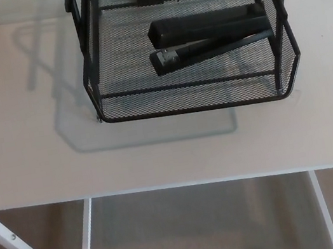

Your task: The robot walks towards a desk on which a file tray is kept in the middle and a stapler is kept to its right. The robot lifts the stapler using its right hand and places it on the file tray.

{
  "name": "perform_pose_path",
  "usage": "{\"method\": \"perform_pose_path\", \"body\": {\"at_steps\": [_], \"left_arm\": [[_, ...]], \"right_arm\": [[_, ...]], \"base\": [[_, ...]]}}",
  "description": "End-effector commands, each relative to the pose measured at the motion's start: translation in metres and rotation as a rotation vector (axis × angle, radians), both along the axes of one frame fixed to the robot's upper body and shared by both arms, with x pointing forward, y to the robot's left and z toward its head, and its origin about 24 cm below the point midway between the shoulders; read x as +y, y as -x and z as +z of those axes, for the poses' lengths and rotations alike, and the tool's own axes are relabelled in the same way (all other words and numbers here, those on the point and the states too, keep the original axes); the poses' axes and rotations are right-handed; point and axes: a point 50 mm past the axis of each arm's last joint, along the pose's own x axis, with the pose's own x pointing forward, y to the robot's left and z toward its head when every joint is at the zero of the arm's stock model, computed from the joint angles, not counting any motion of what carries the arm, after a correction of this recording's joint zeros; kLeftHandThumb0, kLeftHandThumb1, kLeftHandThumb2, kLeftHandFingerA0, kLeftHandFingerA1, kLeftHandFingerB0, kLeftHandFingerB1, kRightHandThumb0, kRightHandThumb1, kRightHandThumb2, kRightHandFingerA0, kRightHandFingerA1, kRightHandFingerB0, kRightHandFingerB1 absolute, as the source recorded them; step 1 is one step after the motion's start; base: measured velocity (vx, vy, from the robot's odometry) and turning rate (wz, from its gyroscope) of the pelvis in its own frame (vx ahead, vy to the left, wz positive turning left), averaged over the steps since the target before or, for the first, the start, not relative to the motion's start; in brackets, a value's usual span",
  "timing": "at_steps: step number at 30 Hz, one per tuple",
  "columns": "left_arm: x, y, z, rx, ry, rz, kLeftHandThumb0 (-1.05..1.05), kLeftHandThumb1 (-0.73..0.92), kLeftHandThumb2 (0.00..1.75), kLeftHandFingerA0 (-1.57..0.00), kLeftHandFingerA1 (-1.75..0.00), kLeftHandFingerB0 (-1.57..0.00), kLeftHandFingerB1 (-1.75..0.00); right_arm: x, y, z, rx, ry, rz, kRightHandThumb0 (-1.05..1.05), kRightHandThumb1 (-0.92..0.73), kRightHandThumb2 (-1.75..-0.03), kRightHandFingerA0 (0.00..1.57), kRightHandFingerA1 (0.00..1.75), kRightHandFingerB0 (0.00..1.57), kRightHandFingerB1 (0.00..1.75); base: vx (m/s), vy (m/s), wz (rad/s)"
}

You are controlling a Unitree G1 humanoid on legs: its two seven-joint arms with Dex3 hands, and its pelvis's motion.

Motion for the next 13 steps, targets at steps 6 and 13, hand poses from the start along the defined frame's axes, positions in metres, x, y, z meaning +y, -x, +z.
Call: {"method": "perform_pose_path", "body": {"at_steps": [6, 13], "left_arm": [[0.018, -0.001, 0.016, -0.053, -0.066, 0.054, -0.61, 0.84, 0.65, -0.42, -0.46, -0.31, -0.37], [0.02, -0.001, 0.018, -0.115, -0.03, 0.12, -0.61, 0.86, 0.66, -0.43, -0.45, -0.28, -0.36]], "right_arm": [[0.032, 0.039, -0.098, -0.046, -0.519, -0.268, -0.74, -0.48, -0.86, 0.01, 0.37, 0.0, 0.23], [0.031, 0.039, -0.1, 0.068, -0.44, -0.212, -0.76, -0.46, -0.85, 0.01, 0.5, 0.0, 0.12]], "base": [[0.0, 0.0, 0.0], [0.0, 0.0, 0.0]]}}
